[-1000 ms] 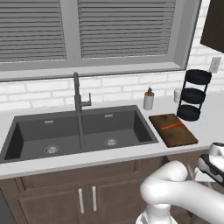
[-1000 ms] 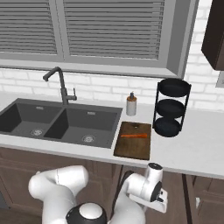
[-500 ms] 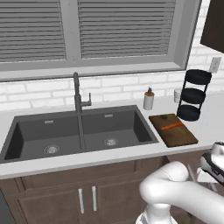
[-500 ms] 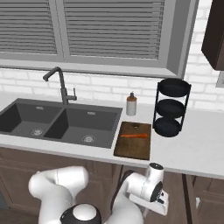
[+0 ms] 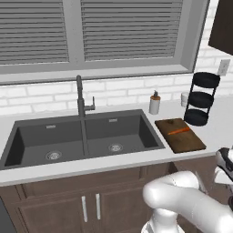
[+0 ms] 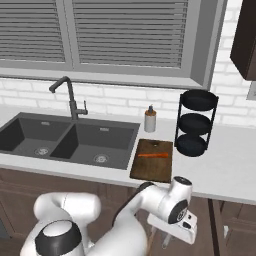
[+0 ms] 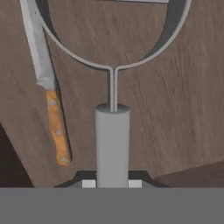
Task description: Place the appropriate cutting tool for cutting the carrot skin on the cutting board.
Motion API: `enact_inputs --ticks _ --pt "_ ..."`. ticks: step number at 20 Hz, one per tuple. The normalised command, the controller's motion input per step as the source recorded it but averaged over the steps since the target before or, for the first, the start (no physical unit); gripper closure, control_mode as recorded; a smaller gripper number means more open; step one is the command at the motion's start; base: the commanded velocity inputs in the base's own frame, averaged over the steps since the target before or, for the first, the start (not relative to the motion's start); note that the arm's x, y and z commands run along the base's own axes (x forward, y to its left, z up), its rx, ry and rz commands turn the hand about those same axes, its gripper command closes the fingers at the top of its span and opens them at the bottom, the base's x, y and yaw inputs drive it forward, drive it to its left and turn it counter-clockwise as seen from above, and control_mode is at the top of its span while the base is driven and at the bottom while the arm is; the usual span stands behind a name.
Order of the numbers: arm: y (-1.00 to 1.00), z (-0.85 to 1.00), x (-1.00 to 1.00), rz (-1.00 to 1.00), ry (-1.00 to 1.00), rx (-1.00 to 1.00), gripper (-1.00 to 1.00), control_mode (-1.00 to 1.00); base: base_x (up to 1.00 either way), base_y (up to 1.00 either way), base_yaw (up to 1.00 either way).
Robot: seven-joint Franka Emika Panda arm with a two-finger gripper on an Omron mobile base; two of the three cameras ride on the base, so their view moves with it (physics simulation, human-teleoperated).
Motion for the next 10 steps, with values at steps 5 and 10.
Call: enact_inputs --ticks 5,10 --pt "0.00 0.99 -0.44 -0.04 -0.03 0.00 1.00 -1.00 0.00 0.00 0.00" --pt "0.07 0.94 -0.19 -0.03 -0.04 0.00 1.00 -1.00 0.00 0.00 0.00"
